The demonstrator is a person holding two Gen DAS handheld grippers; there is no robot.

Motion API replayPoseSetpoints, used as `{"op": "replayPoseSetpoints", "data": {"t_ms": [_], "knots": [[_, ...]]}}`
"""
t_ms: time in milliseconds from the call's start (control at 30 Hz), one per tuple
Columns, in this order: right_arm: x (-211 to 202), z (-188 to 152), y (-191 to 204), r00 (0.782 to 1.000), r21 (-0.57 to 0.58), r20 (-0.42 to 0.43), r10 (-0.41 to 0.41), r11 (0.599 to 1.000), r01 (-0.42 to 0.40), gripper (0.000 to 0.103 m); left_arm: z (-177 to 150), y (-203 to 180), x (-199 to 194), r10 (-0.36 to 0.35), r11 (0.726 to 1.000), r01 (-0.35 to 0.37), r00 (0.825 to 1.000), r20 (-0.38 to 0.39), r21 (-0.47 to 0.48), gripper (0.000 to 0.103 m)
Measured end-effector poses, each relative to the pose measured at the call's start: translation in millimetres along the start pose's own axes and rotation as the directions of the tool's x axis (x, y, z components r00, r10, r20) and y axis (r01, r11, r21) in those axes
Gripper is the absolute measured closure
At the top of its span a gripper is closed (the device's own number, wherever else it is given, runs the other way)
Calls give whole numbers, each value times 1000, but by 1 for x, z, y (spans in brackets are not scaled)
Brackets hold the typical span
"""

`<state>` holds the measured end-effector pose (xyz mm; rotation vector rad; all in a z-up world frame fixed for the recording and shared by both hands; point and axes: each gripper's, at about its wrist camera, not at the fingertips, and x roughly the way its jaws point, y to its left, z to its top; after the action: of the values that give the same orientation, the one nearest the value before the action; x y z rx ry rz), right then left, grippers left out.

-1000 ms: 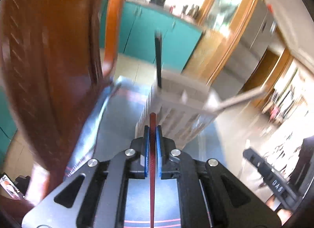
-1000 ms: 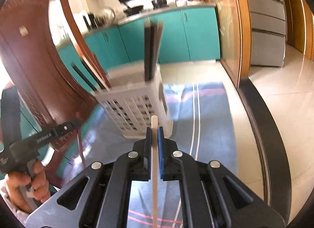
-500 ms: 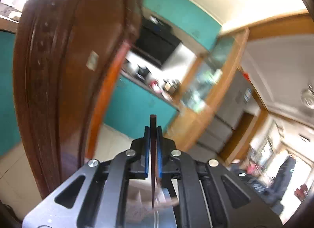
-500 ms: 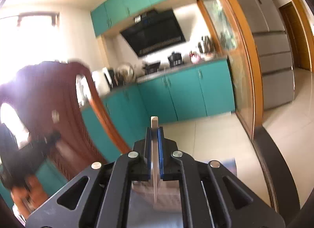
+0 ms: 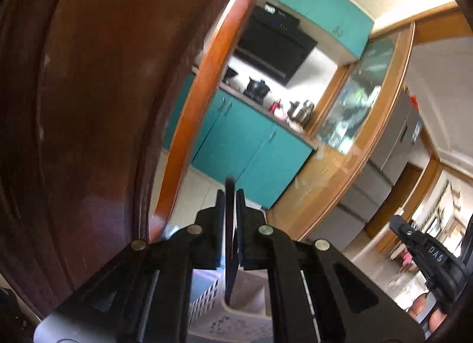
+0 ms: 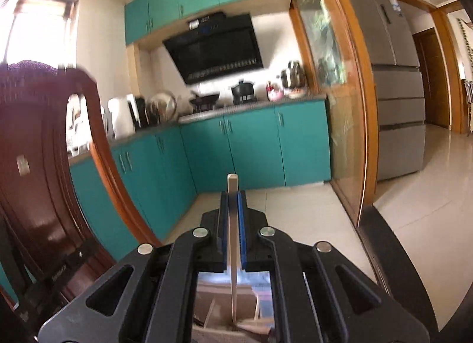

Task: Organize utensils

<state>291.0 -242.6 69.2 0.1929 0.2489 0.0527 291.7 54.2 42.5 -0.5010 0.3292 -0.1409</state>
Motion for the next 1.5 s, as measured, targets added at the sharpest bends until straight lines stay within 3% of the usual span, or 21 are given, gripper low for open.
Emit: {"op": "replayPoseSetpoints", "data": {"t_ms": [133, 200, 267, 433, 533, 600, 767, 900, 1100, 1367, 1500], "knots": [[2, -22, 2, 999, -14, -52, -3, 1000, 3, 89, -11, -4, -1, 11, 999, -9, 999, -48, 39, 94], [-8, -26, 2, 999, -21, -42, 8, 1000, -9, 66, -14, -9, -6, 23, 997, -20, 999, -39, 71, 87], [-22, -27, 4, 1000, -23, -15, 14, 1000, -15, 57, -17, -11, -12, 28, 995, -25, 999, -32, 95, 73], [-83, -49, 0, 997, -52, 71, 5, 999, -1, 35, -43, -14, -41, 36, 984, -27, 998, -50, 174, 57], [-111, -76, -3, 997, -92, 67, -36, 995, 43, 26, -66, -13, -60, 32, 979, -16, 997, -73, 204, 39], [-126, -98, -9, 996, -108, 39, -82, 991, 86, 21, -81, -10, -75, 26, 975, -5, 996, -89, 224, 32], [-147, -139, -24, 987, -94, -65, -144, 986, 138, 16, -115, -2, -117, 86, 948, -60, 994, -72, 314, 19], [-160, -164, -27, 976, -91, -136, -168, 983, 157, 15, -122, 2, -152, 102, 942, -91, 995, -17, 324, 12], [-175, -180, 2, 977, -197, -124, -171, 970, 144, 4, -118, -3, -186, 110, 927, -118, 993, 45, 355, 4], [-182, -186, 29, 980, -272, -87, -182, 950, 152, 3, -124, 2, -213, 168, 887, -184, 983, 76, 424, 3], [-181, -188, 30, 981, -269, -96, -169, 953, 138, 3, -122, 9, -215, 183, 883, -201, 980, 82, 424, 3]]}}
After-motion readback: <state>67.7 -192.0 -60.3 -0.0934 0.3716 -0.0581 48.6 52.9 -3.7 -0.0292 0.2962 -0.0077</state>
